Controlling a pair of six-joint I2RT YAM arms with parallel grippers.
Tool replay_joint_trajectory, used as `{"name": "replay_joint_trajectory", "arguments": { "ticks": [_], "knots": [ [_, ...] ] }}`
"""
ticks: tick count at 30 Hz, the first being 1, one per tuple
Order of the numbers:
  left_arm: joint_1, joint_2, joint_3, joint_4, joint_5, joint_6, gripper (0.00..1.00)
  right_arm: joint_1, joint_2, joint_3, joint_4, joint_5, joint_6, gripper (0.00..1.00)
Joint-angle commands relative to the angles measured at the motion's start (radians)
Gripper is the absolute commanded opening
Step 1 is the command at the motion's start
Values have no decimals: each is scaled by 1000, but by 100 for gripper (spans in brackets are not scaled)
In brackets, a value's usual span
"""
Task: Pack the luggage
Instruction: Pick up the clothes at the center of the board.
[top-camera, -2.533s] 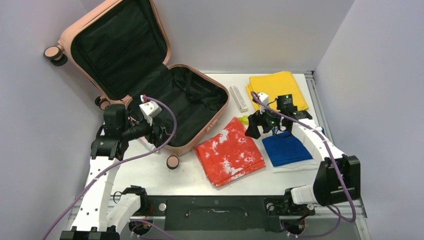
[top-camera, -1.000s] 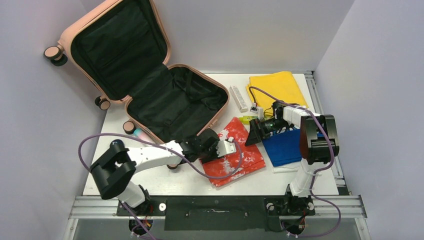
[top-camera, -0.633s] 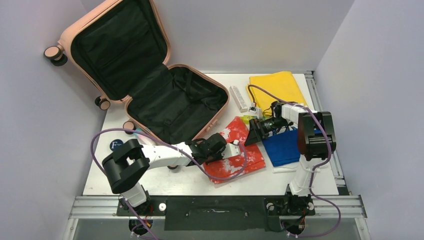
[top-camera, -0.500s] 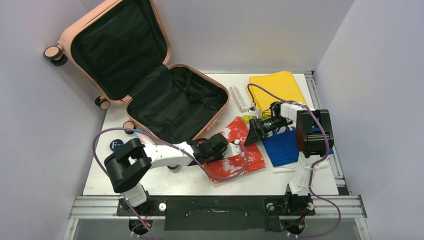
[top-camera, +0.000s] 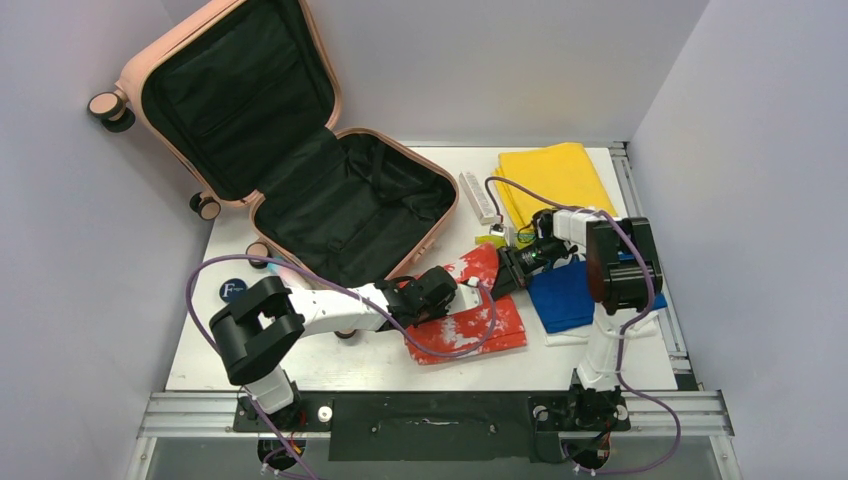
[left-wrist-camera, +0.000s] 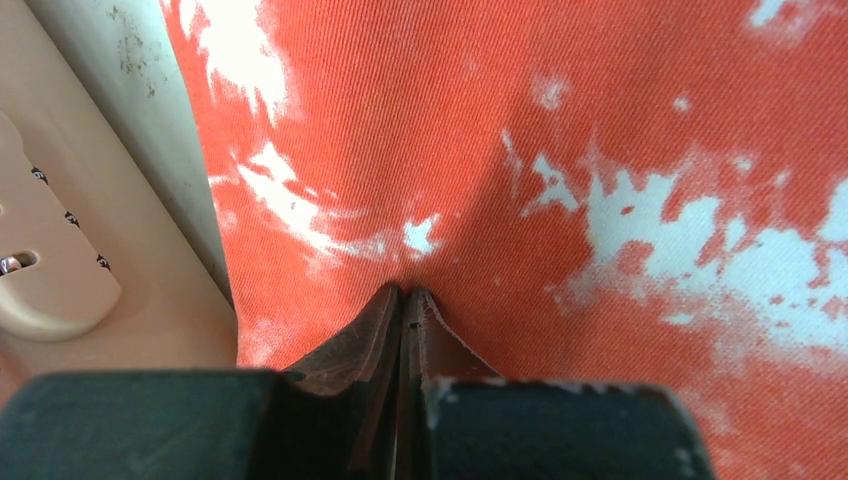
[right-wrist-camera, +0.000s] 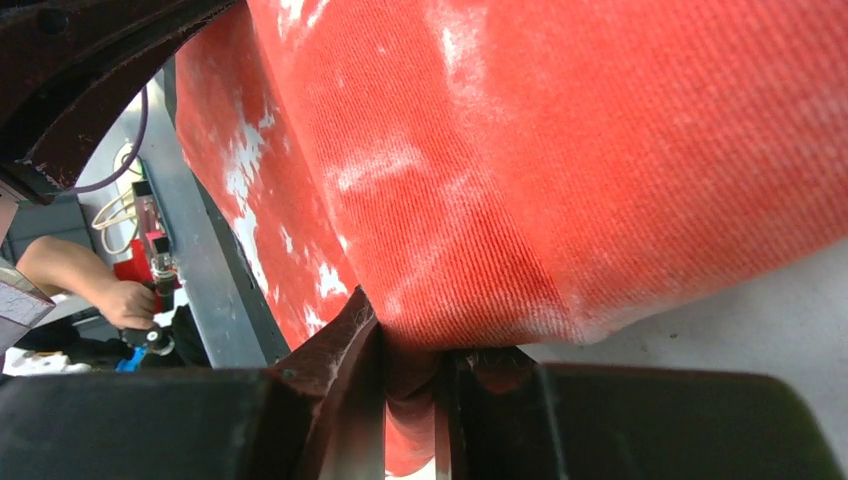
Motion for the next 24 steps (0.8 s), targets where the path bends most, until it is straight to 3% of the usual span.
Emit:
{"name": "replay_joint_trajectory", "arguments": {
  "ticks": [1,3,7,9,11,14,15,24],
  "knots": [
    [18,35,-15,-17,58,-52,0,35,-105,-17,29,32,88,5],
    [37,9,4,-43,82,-55,7,35,-138,-4,18,55,94,5],
    [112,-85,61,-125,226,-67,62,36,-222,23,3,99,102,5],
    [155,-142,83,-154,308,-74,79,35,-268,31,12,120,120,5],
    [185,-193,98,-172,371,-77,90,35,-309,38,30,141,153,5],
    [224,-255,117,-190,436,-77,100,36,-356,63,41,181,194,5],
    [238,-271,121,-190,462,-76,97,36,-372,79,36,200,203,5],
    [374,-247,167,-173,703,-179,96,36,-484,190,8,470,273,5]
  ]
}}
